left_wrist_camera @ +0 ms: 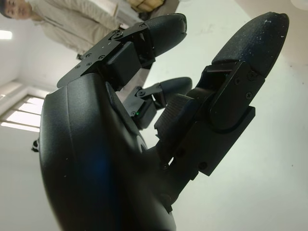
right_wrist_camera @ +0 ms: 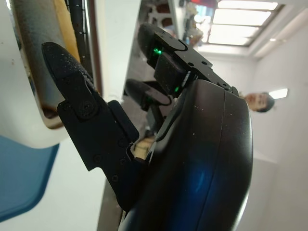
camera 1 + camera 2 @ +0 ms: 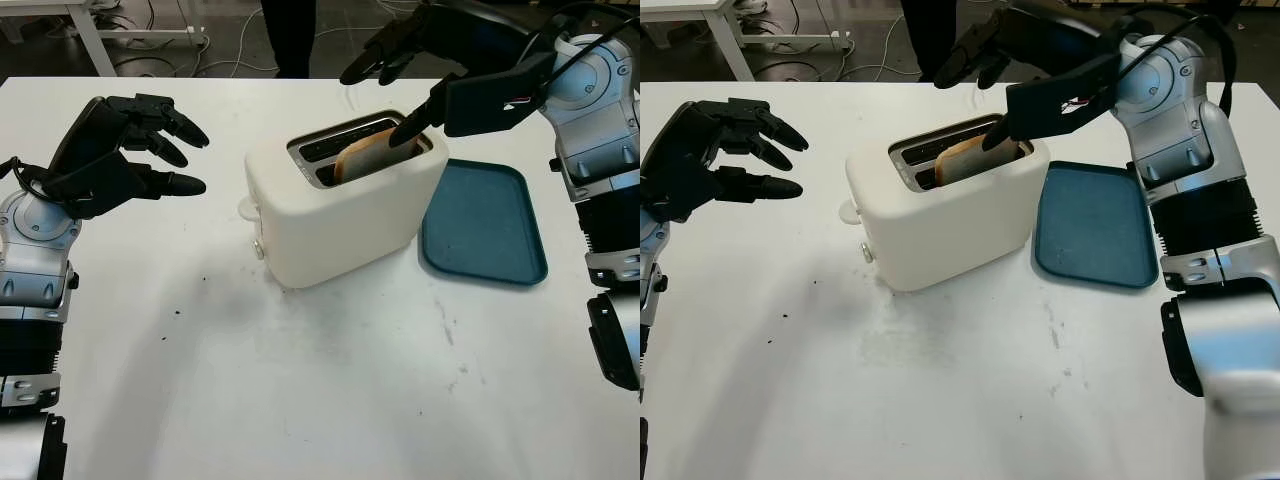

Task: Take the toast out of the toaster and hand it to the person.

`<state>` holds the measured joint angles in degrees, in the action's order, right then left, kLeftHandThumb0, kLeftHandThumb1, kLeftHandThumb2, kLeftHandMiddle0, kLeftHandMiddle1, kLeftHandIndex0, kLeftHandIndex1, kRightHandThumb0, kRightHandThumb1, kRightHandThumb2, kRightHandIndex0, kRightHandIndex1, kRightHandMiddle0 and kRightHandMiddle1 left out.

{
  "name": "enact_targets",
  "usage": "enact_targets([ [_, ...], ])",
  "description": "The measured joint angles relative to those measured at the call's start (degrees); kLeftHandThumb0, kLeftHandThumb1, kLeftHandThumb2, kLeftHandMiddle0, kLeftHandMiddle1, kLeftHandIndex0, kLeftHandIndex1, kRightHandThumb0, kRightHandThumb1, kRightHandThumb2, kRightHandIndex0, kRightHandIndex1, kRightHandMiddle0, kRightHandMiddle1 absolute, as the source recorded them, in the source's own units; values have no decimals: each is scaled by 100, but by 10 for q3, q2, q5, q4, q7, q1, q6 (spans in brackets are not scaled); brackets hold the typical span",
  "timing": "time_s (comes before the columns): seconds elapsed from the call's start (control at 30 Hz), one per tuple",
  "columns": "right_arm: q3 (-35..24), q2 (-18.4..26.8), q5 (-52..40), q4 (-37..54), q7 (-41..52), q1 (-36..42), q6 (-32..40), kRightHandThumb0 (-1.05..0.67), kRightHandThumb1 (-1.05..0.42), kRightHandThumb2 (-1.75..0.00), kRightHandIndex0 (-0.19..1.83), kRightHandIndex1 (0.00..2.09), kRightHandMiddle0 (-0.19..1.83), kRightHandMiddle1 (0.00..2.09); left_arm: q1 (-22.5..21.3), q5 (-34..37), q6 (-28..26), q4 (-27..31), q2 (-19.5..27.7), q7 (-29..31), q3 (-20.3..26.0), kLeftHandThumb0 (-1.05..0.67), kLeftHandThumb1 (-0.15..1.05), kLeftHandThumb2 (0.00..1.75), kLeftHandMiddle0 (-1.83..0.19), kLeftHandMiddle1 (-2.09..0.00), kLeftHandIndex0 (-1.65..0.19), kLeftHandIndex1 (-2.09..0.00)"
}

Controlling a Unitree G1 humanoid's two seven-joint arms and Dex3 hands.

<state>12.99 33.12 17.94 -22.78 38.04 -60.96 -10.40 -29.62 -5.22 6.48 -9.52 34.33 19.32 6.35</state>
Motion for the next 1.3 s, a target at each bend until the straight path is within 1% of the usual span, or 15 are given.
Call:
enact_targets([
  [0.13,6,-5,13,0,-8,4,-5,-50,-66,-1,58,76,84,5,0,0,0,0,0,0,0,-105,61,0,-84,-88,-83,-76],
  [0.17,9,-6,18,-1,-13,4,-11,-52,-66,-1,63,87,85,6,0,0,0,0,0,0,0,-105,61,0,-83,-88,-83,-76],
  [0.23,12,-7,26,-7,-21,4,-25,-52,-66,0,62,115,87,5,0,0,0,0,0,0,0,-105,61,0,-84,-88,-83,-76],
  [0.27,13,-7,28,-11,-25,4,-29,-53,-66,0,63,122,88,5,0,0,0,0,0,0,0,-105,61,0,-84,-88,-83,-76],
  [0.33,13,-10,29,-15,-26,4,-29,-50,-66,0,58,121,87,4,0,0,0,0,0,0,0,-105,60,0,-84,-88,-83,-76],
  [0.37,13,-12,29,-16,-26,5,-29,-49,-65,0,57,114,88,4,0,0,0,0,0,0,0,-105,60,0,-83,-88,-83,-76],
  [0.5,13,-18,29,-16,-26,11,-28,-45,-64,0,60,99,89,4,0,0,0,0,0,0,0,-105,61,0,-83,-88,-83,-76],
  [0.6,13,-18,30,-15,-26,15,-22,-41,-63,0,61,94,91,4,0,0,0,0,0,0,0,-105,61,0,-83,-88,-83,-76],
  [0.8,13,-18,30,-15,-20,23,-19,-39,-62,0,71,96,94,5,0,0,0,0,0,0,0,-105,61,0,-82,-90,-82,-77],
  [0.97,24,-18,39,-16,-19,25,-20,-47,-64,0,77,85,97,5,1,0,0,0,0,0,0,-105,62,1,-82,-90,-82,-77],
  [1.0,28,-18,45,-16,-19,25,-21,-49,-64,0,79,90,98,5,1,0,0,0,0,-1,0,-105,62,1,-82,-90,-82,-77],
  [1.03,31,-18,51,-17,-20,25,-21,-50,-64,0,79,101,98,4,1,0,0,0,0,-2,0,-105,62,1,-82,-90,-82,-77],
  [1.2,34,-18,55,-17,-19,25,-21,-47,-63,0,80,111,99,3,3,0,0,0,0,-5,0,-105,61,0,-83,-90,-83,-77],
  [1.27,34,-18,55,-18,-17,25,-21,-44,-63,0,77,113,100,4,4,0,0,0,0,-5,0,-105,61,0,-82,-90,-83,-76],
  [1.3,34,-18,55,-19,-15,25,-21,-44,-63,0,77,118,100,3,4,0,0,0,0,-5,0,-105,61,0,-82,-90,-82,-76],
])
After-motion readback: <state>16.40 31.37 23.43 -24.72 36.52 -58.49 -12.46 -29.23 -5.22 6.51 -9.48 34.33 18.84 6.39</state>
